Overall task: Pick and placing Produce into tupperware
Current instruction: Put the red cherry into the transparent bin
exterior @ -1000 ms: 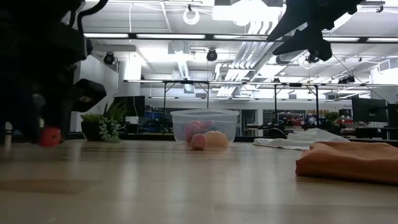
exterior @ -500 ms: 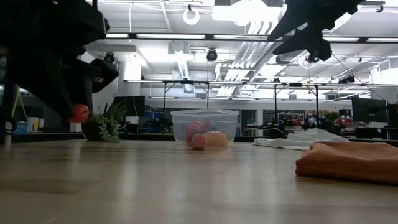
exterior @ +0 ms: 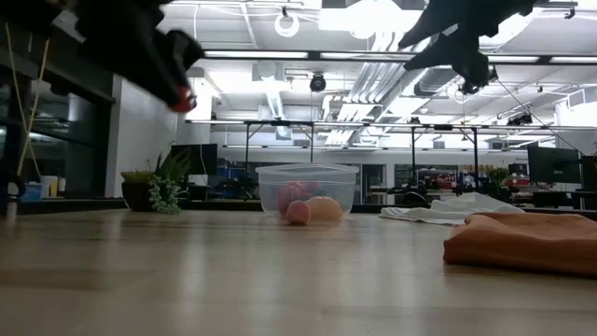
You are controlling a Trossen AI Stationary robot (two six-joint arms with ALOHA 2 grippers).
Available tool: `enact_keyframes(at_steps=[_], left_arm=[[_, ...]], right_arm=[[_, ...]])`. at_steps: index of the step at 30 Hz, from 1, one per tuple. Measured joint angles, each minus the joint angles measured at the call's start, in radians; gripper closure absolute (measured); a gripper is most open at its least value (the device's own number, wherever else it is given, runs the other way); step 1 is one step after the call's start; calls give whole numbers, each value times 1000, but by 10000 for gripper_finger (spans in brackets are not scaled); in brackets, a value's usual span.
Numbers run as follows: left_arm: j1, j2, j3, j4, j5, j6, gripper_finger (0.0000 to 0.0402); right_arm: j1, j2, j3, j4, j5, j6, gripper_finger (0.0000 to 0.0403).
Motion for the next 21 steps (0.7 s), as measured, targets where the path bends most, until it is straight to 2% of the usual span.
enact_keyframes(at_steps=[4,13,21], left_arm=[[16,0,79,-74,-75,-1,289],[134,-1,228,-210,-92,-75,289],[227,-1,385,-347,-92,-77,289]], right_arm=[[0,-9,0,9,-24,-25,259],[0,-26,0,23,-42,-68,259],[0,-26,0,30,-63,-96,259]])
